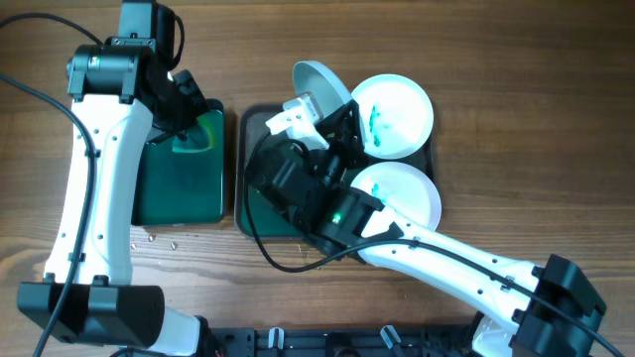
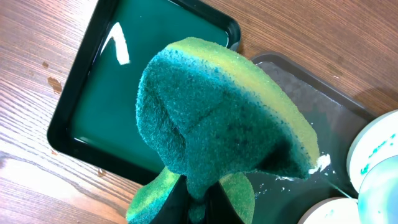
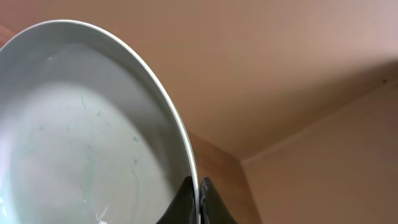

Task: Clean dirty plates on tray and stack at the side
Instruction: 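Lift the scrubbed left plate off the tray with the right gripper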

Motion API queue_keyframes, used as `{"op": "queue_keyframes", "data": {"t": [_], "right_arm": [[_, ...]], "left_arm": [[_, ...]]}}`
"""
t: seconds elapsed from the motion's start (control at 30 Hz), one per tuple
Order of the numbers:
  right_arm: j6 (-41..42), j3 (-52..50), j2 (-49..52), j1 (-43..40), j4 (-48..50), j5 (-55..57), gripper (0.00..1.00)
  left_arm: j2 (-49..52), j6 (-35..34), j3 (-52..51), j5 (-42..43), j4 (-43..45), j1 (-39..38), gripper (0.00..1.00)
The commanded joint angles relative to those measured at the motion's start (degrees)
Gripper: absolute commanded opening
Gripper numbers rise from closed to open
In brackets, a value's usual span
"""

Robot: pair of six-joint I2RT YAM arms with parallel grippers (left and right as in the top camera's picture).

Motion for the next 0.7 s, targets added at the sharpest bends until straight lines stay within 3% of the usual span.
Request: {"op": "queue_keyframes", "data": {"t": [0.0, 0.4, 0.53, 0.63, 0.67], "right_arm": [[-2.21, 0.09, -0.94, 0.28, 0.26, -2.10, 0.04], [-9.31, 0.09, -0.96, 0.28, 7.61, -2.40, 0.04], [2.38, 0.07, -0.96, 0.22, -0.28, -9.92, 0.04], [14.53, 0.07, -0.96, -0.52, -9.35, -22.38, 0.04], [22.05, 0.07, -0.96, -2.10, -13.14, -30.42, 0.04]], "left_arm": [[0.33, 0.87, 0.22, 0.26, 0.33, 0.26, 0.04], [0.33, 0.92, 0.22, 0.24, 0.31, 0.26, 0.04], [0.33, 0.92, 0.22, 0.24, 0.28, 0.26, 0.04], [0.33, 0.92, 0.22, 0.24, 0.11, 0.24, 0.04], [0.33, 0.92, 0.22, 0.24, 0.02, 0.24, 0.04]]}}
